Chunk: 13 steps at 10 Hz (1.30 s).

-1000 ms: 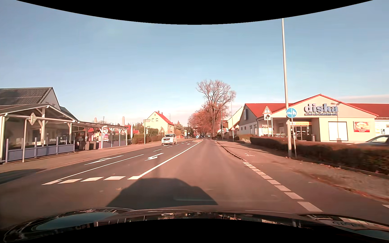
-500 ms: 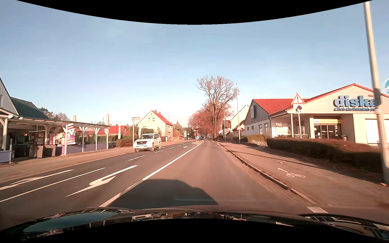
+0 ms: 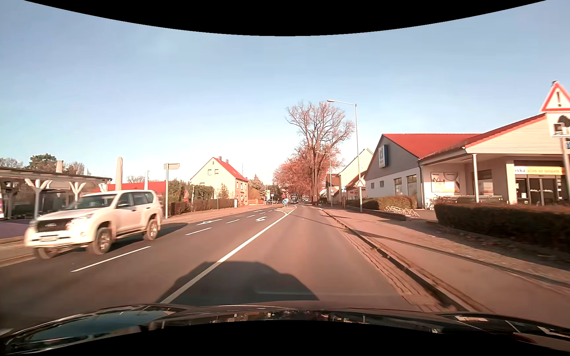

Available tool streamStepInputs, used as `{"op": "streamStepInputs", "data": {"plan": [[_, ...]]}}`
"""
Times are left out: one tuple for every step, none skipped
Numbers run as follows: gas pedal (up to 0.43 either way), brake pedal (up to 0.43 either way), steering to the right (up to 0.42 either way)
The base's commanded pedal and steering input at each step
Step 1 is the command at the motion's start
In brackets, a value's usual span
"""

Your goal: Follow the waypoints while adhering to traffic rules and regulations

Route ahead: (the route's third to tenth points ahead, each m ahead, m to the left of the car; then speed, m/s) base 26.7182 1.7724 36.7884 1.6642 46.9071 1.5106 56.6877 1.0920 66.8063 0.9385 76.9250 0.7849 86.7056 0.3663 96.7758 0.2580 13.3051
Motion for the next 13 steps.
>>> {"op": "streamStepInputs", "data": {"plan": [[0.118,0.000,0.007],[0.118,0.000,0.006],[0.118,0.000,0.007],[0.118,0.000,0.006],[0.118,0.000,0.006],[0.118,0.000,0.006],[0.118,0.000,0.006],[0.118,0.000,0.006],[0.118,0.000,0.006],[0.118,0.000,0.006],[0.118,0.000,0.005],[0.118,0.000,0.005],[0.118,0.000,0.004]]}}
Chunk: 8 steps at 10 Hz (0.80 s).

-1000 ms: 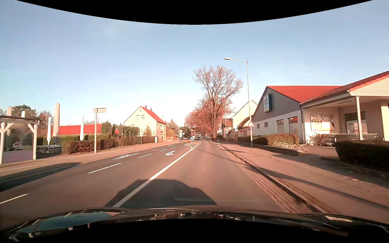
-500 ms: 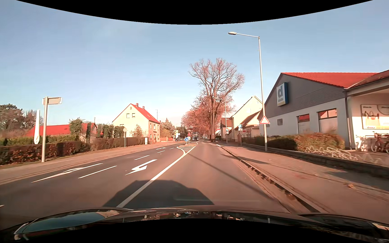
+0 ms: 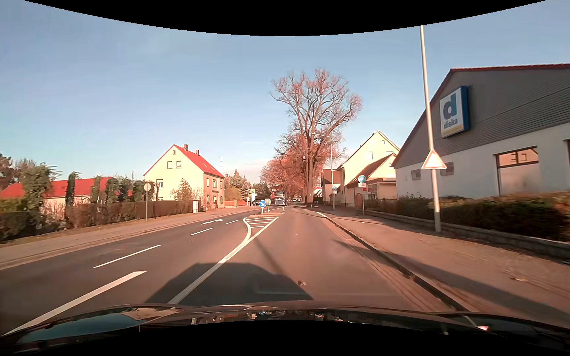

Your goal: Follow the waypoints while adhering to traffic rules and regulations

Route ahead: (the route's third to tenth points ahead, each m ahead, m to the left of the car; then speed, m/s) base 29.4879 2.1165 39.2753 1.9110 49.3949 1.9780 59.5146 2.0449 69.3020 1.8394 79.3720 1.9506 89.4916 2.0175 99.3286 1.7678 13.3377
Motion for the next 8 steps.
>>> {"op": "streamStepInputs", "data": {"plan": [[0.118,0.000,0.003],[0.118,0.000,0.001],[0.118,0.000,0.000],[0.118,0.000,-0.001],[0.118,0.000,-0.003],[0.118,0.000,-0.006],[0.118,0.000,-0.007],[0.118,0.000,-0.007]]}}
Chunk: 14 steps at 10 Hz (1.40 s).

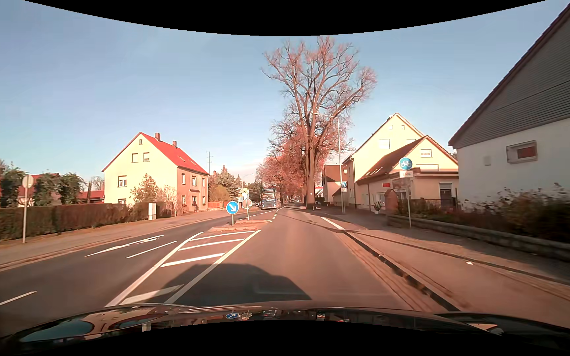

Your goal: Follow the waypoints while adhering to traffic rules and regulations

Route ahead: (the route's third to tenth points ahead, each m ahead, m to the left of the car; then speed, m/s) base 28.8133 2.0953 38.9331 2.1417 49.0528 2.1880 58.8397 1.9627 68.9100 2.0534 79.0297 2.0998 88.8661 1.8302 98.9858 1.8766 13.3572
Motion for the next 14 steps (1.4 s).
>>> {"op": "streamStepInputs", "data": {"plan": [[0.118,0.000,-0.008],[0.118,0.000,-0.008],[0.118,0.000,-0.009],[0.118,0.000,-0.009],[0.118,0.000,-0.010],[0.118,0.000,-0.012],[0.118,0.000,-0.014],[0.118,0.000,-0.015],[0.118,0.000,-0.018],[0.118,0.000,-0.019],[0.118,0.000,-0.019],[0.118,0.000,-0.020],[0.118,0.000,-0.020],[0.118,0.000,-0.020]]}}
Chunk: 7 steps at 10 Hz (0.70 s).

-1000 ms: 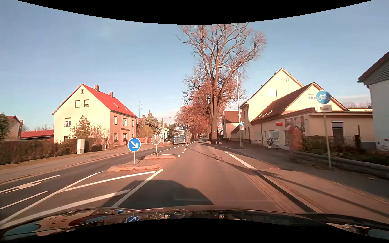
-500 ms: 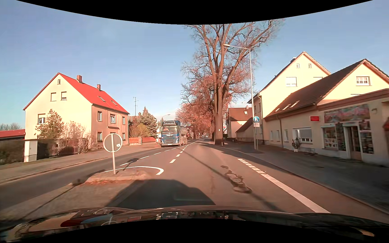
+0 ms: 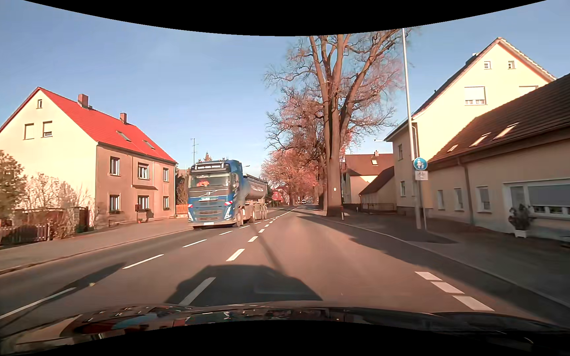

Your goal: Follow the waypoints while adhering to traffic rules and regulations

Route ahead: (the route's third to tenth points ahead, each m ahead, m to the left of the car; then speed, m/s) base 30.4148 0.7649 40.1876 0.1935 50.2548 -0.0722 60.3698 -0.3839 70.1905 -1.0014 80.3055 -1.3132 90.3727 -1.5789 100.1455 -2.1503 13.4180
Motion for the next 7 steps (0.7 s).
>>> {"op": "streamStepInputs", "data": {"plan": [[0.118,0.000,-0.020],[0.118,0.000,-0.020],[0.118,0.000,-0.019],[0.118,0.000,-0.018],[0.118,0.000,-0.015],[0.118,0.000,-0.012],[0.118,0.000,-0.008]]}}
